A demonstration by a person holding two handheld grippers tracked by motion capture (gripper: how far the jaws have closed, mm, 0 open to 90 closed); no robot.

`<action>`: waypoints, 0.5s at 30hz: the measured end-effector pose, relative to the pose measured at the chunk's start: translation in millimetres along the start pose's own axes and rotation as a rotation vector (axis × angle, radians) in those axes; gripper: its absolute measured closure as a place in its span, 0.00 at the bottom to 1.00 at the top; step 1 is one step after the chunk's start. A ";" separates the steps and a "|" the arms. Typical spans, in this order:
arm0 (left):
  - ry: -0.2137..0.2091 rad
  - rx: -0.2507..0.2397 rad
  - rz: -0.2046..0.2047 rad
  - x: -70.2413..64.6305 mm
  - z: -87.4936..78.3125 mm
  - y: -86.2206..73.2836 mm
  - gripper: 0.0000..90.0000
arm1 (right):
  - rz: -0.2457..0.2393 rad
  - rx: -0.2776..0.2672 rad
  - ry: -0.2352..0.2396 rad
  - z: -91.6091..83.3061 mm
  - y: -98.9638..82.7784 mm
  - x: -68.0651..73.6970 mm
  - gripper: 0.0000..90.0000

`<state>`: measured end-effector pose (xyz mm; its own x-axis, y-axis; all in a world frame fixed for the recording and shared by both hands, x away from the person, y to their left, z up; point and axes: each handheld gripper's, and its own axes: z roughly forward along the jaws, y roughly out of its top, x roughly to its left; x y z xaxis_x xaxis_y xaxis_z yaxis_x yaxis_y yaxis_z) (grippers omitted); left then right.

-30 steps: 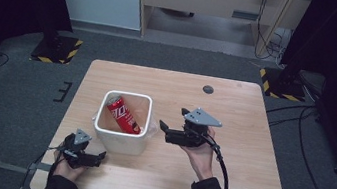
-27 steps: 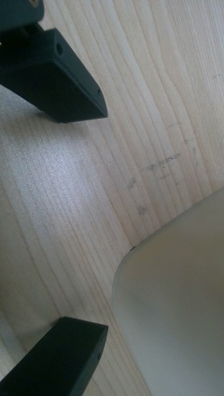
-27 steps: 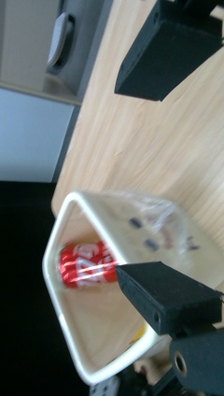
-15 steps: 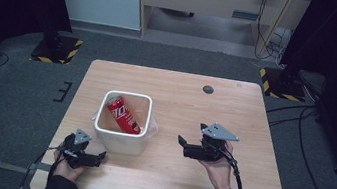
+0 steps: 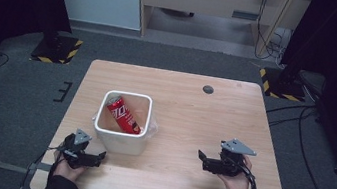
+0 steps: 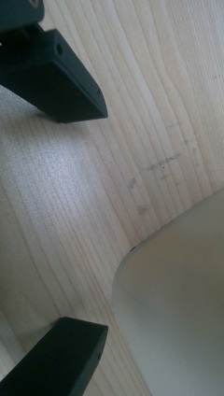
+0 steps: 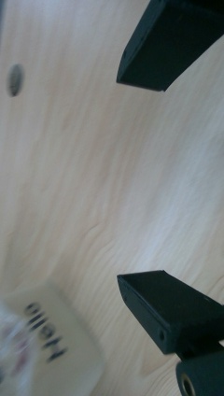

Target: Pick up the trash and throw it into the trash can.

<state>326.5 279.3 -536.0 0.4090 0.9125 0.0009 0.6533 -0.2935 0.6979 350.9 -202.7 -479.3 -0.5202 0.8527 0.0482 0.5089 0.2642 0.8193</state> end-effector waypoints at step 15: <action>-0.001 0.000 0.001 -0.1 -0.1 -0.1 0.00 | 0.081 0.177 -0.140 7.4 -44.5 -38.9 0.06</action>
<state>326.4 279.2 -536.0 0.4099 0.9121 0.0006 0.6534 -0.2941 0.6976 353.5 -244.3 -521.9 -0.3791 0.9251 0.0197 0.6640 0.2571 0.7021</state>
